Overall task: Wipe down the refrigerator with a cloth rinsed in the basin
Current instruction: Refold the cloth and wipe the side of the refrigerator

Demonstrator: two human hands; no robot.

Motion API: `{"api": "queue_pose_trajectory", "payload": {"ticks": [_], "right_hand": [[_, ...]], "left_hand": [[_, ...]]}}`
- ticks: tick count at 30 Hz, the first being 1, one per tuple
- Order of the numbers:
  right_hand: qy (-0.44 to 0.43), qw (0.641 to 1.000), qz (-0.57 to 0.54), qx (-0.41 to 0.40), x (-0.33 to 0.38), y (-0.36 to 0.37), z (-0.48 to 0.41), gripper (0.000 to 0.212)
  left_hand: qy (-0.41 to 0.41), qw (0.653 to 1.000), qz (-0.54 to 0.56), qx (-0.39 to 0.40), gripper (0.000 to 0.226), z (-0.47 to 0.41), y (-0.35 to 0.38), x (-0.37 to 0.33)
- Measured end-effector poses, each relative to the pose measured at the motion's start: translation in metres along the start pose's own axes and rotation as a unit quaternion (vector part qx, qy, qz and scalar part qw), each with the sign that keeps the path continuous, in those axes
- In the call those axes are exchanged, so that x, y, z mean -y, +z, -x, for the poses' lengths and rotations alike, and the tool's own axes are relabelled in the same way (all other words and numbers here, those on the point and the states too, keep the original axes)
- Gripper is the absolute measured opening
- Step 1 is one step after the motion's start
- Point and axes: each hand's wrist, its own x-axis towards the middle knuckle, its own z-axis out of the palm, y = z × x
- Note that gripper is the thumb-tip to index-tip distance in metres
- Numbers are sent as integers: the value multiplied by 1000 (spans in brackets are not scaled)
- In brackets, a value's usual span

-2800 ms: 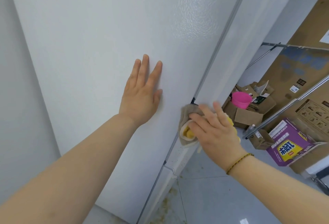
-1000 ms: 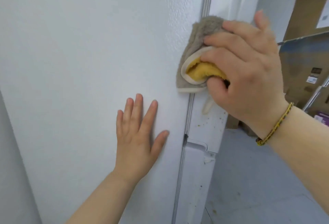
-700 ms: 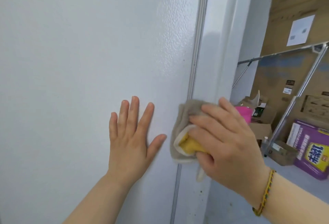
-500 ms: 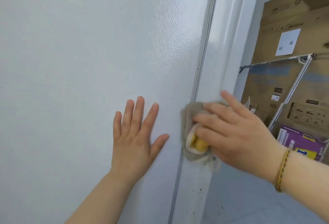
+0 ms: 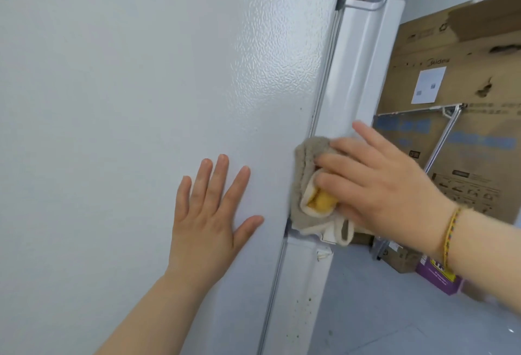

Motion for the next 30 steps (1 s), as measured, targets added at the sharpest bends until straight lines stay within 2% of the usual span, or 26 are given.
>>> {"api": "queue_pose_trajectory", "payload": {"ticks": [3, 6, 8, 11, 15, 17, 20, 22, 24, 26, 30], "right_hand": [[0, 999, 33, -9, -54, -9, -27, 21], [76, 995, 56, -23, -93, -14, -46, 23], [122, 990, 57, -48, -89, -9, -49, 23], [159, 983, 24, -90, -60, -3, -45, 22], [126, 987, -41, -88, -8, 2, -17, 26], [105, 990, -75, -59, 19, 4, -2, 28], [84, 989, -114, 34, 40, -3, 1, 24], [121, 981, -139, 52, 41, -11, -8, 25], [165, 973, -162, 10, 52, -12, -6, 22], [172, 973, -145, -41, 77, -3, 15, 18], [163, 982, -87, -26, 129, 26, 61, 18]], "left_hand": [[6, 1000, -4, -1, 60, -1, 1, 0], [4, 1000, -14, 7, 60, -2, -1, 0], [8, 1000, -18, 12, 60, -2, -2, 1], [9, 1000, -23, 10, 55, -1, -1, 2], [13, 1000, -24, 4, 53, 0, 0, 3], [17, 1000, -22, 6, 54, -1, -1, 4], [11, 1000, -19, 16, 58, -2, -6, 0], [-15, 1000, -7, 26, 59, 5, -8, -4], [-65, 997, 1, 41, 60, 33, -9, -8], [-96, 993, -6, 65, 61, 65, -9, -9], [-101, 988, -22, 115, 65, 81, -7, -3]]}}
